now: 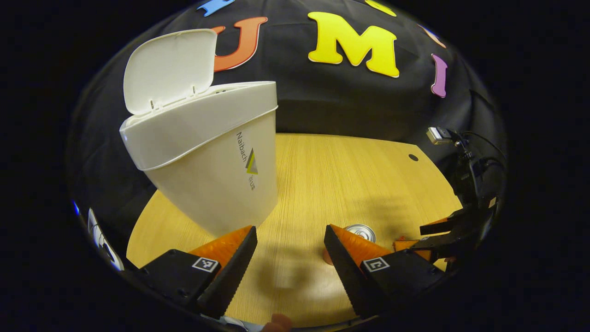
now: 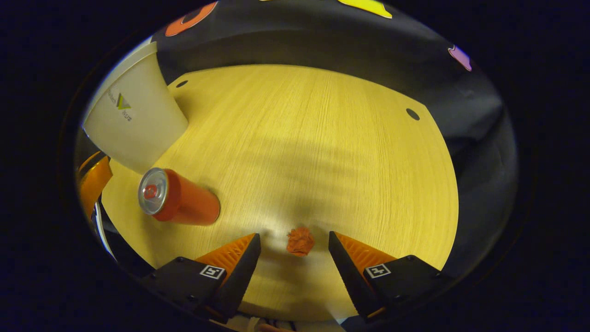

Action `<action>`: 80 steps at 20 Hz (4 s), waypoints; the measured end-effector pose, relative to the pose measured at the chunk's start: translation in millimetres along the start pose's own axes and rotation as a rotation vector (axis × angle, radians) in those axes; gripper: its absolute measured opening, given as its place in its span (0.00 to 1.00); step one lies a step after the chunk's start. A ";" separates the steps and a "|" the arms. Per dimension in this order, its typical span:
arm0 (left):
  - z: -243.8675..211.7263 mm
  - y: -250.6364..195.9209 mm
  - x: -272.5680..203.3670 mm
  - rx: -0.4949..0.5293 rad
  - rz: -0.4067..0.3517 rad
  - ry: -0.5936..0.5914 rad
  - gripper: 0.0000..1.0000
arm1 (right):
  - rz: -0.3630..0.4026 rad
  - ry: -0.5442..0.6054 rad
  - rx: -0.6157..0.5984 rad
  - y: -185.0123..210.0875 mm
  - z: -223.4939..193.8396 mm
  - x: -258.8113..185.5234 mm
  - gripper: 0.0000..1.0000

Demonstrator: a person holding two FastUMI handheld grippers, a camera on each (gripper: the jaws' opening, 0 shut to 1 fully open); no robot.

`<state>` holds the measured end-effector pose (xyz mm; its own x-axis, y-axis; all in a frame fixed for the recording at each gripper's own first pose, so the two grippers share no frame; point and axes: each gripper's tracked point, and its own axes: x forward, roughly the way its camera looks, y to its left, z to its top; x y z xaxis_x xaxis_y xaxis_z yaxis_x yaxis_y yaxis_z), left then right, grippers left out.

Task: Press the lid of the desktop garbage bin to open it, pick up the crumpled paper on the desktop and throw it into the bin, then pick up the pop can on the desktop and drop it into the bin, and finally close the garbage bin lid.

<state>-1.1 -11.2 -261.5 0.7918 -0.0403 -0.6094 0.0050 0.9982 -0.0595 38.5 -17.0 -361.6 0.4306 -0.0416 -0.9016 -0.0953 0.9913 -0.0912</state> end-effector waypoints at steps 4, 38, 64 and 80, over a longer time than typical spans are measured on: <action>-3.6 3.6 5.3 -0.021 0.010 0.018 0.98 | 0.020 0.095 0.006 1.2 -11.1 18.0 0.92; -37.9 10.9 -45.0 0.164 0.025 0.008 0.98 | 0.063 -0.118 -0.018 -20.9 15.1 -60.7 0.23; -52.4 90.7 -39.2 0.072 0.037 0.025 0.98 | 0.295 -0.737 -0.300 189.1 222.2 -302.4 0.22; -64.7 119.9 -52.8 0.069 0.027 -0.012 0.98 | 0.408 -0.692 -0.374 342.2 245.0 -261.7 0.27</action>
<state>-81.8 107.8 -287.6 0.7995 -0.0134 -0.6006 0.0256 0.9996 0.0118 113.1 363.7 -53.3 0.7338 0.5113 -0.4474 -0.5949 0.8015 -0.0598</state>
